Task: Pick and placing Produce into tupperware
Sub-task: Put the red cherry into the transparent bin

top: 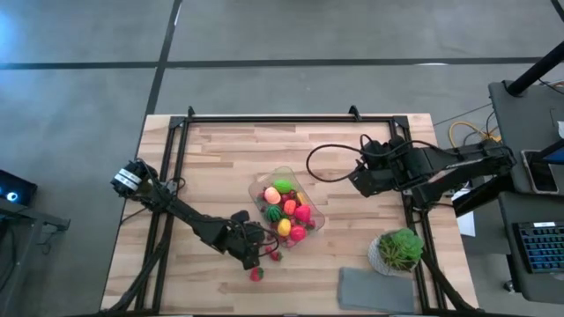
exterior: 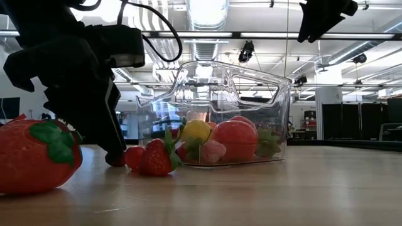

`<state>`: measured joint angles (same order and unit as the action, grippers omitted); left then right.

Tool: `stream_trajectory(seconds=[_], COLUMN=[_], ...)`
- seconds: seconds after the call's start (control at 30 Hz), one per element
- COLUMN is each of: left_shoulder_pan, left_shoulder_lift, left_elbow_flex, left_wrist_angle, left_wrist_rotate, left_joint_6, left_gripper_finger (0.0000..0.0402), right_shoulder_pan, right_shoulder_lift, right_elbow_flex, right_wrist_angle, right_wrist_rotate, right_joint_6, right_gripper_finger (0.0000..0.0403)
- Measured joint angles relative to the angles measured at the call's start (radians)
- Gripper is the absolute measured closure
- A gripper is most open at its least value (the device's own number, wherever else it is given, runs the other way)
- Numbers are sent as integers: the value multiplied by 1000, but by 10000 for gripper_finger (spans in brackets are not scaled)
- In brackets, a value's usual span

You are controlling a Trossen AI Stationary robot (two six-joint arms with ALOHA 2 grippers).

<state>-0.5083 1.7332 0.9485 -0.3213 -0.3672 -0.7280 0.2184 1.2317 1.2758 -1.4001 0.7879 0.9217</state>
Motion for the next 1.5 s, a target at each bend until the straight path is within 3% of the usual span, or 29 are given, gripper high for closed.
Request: stream_trajectory(seconds=[0.67, 1.2, 1.5], left_shoulder_pan=[18, 28, -6], left_shoulder_lift=[1, 1, -76], left_elbow_flex=[-48, -57, -28], left_wrist_angle=[33, 75, -31], left_wrist_rotate=[30, -17, 89], left_joint_6=[1, 2, -20], left_gripper_finger=[311, 318, 318], right_shoulder_pan=[-3, -3, -3], right_shoulder_lift=[1, 1, 1], right_elbow_flex=[-1, -1, -1], right_wrist_angle=[4, 11, 12], right_wrist_rotate=[-1, -6, -8], right_joint_6=[14, 21, 19], right_gripper_finger=[165, 165, 165])
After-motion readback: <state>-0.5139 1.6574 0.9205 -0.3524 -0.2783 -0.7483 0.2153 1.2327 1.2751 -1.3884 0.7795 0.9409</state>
